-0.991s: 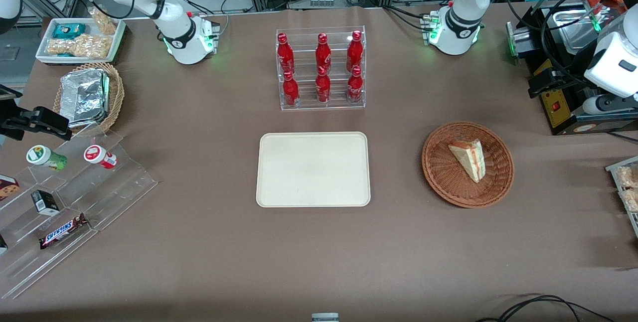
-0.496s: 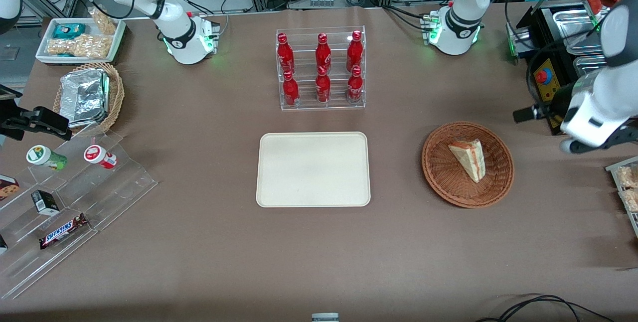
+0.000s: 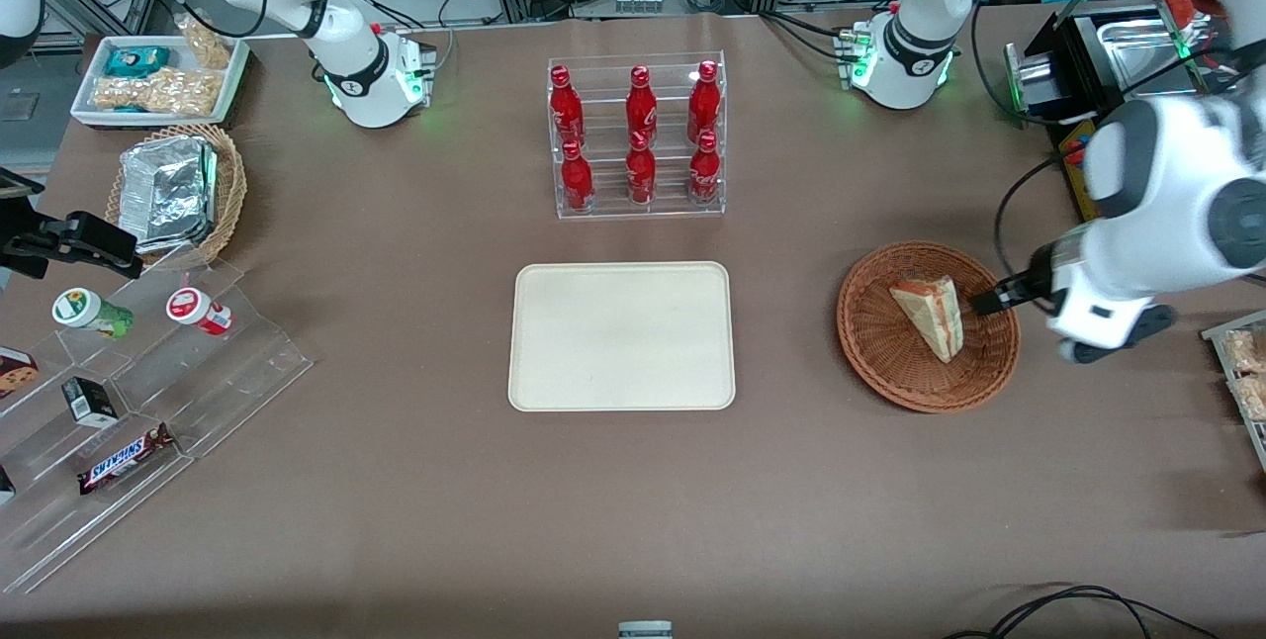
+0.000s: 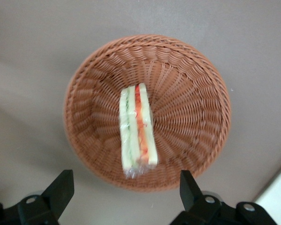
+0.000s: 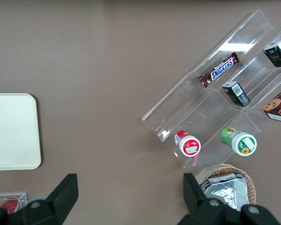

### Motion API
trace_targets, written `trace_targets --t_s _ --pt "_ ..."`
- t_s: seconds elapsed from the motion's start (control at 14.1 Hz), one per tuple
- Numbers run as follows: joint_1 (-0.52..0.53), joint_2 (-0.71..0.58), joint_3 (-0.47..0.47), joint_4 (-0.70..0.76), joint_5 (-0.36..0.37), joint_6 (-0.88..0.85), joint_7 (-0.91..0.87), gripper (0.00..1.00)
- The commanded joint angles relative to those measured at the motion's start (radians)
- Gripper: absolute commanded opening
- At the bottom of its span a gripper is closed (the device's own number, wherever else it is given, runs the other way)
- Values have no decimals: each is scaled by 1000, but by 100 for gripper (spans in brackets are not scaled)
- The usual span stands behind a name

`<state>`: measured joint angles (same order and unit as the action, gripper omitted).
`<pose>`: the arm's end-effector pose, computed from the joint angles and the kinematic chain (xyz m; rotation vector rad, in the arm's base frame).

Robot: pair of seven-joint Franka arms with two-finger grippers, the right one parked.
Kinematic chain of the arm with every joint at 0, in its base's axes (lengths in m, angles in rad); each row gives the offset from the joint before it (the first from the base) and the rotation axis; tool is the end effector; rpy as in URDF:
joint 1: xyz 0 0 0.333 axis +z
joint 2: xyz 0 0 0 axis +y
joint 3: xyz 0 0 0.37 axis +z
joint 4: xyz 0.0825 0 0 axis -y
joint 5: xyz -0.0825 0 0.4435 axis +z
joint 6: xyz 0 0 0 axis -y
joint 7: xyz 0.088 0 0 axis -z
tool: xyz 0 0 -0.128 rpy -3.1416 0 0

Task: Place sandwich from basket to tray
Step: 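Move the left gripper down to the sandwich in the wicker basket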

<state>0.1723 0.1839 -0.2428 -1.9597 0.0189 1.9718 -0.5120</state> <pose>0.6296 -0.0386 0.3727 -3.0367 -0.6678 0.2604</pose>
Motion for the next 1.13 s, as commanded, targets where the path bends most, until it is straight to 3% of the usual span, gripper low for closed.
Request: trace_targets --t_s 0.0,0.35,0.78,0.85,0.92,0.99,1.06 --pt "3 -32 -4 -184 -8 239 -132 100" --pt "0 28 -6 -260 -7 423 -207 100" --pt "-2 94 -7 -295 -5 444 -214 100" --pt "-1 101 -7 -294 -5 444 -229 92" --pt "-2 101 -7 -294 -5 438 -255 64" --pt "-2 95 -7 -294 -5 431 -263 26" --pt "-1 91 -9 -291 -5 414 -260 9"
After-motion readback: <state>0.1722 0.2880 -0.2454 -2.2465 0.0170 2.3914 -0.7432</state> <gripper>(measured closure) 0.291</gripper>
